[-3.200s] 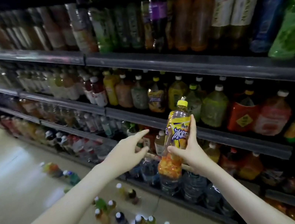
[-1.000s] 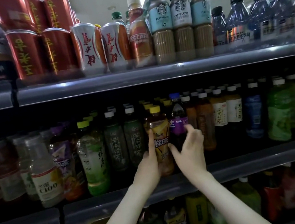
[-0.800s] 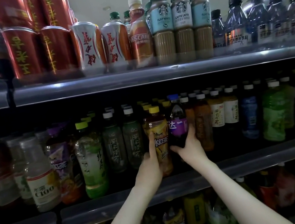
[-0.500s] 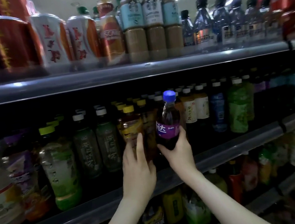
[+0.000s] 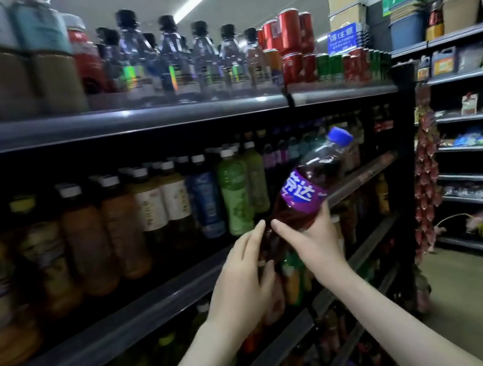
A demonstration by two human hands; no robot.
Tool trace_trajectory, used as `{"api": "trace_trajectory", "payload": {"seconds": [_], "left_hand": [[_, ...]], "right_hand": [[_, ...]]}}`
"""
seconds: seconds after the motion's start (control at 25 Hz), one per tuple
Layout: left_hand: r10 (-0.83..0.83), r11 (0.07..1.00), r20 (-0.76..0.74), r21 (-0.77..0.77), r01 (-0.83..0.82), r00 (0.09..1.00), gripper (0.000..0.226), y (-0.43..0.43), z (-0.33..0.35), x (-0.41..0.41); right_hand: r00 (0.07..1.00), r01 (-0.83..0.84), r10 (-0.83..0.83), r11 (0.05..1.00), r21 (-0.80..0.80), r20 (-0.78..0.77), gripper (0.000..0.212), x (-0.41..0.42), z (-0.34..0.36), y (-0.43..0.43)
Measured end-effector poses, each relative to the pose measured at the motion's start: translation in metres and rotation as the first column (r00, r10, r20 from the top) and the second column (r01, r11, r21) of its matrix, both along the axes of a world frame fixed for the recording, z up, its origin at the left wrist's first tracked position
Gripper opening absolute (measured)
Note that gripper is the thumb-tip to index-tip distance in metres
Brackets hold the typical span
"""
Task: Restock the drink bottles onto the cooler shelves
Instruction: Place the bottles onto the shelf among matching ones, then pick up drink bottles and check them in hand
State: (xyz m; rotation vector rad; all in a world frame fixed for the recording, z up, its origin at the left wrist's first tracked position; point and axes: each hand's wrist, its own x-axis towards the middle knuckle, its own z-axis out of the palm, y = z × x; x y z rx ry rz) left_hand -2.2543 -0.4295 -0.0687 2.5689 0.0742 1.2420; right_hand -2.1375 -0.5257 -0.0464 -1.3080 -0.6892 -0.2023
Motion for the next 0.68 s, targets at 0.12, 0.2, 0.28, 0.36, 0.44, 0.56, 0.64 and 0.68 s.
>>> {"api": "trace_trajectory", "payload": {"seconds": [0.12,0.2,0.28,0.36,0.44,0.56,0.64,0.68], "left_hand": [[0.008,1.000,-0.001,0.010,-0.008,1.000,0.062,-0.049,-0.013,0.086],[0.072,0.997,0.009,-0.021,-0.072,0.997,0.060,-0.072,-0.017,0.138],[0.132,0.991,0.022,-0.025,-0.131,0.991,0.059,-0.091,-0.018,0.185],[0.162,0.987,0.029,0.013,-0.163,0.986,0.063,-0.103,-0.019,0.229],[0.183,0.982,0.024,0.043,-0.184,0.983,0.068,-0.104,-0.018,0.263],[0.235,0.972,0.017,0.022,-0.235,0.972,0.071,-0.083,-0.008,0.306],[0.244,0.970,0.011,-0.014,-0.244,0.970,0.072,-0.062,-0.004,0.329],[0.260,0.966,0.024,-0.016,-0.260,0.965,0.073,-0.053,-0.002,0.338]], "right_hand": [[0.998,0.052,-0.053,0.998,0.031,0.036,0.063,0.088,-0.006,-0.054],[0.998,0.049,-0.050,0.999,0.021,0.044,0.068,0.139,-0.006,-0.083],[0.998,0.023,-0.023,1.000,-0.002,0.050,0.073,0.182,-0.006,-0.103],[0.998,-0.006,0.007,1.000,-0.014,0.060,0.075,0.219,-0.010,-0.111],[0.997,-0.036,0.036,0.999,-0.002,0.063,0.066,0.248,-0.015,-0.102],[0.985,-0.145,0.150,0.988,-0.055,0.088,0.035,0.289,-0.020,-0.074],[0.965,-0.228,0.239,0.968,-0.101,0.107,0.025,0.318,-0.019,-0.050],[0.953,-0.269,0.282,0.956,-0.119,0.109,0.023,0.331,-0.017,-0.037]]}}
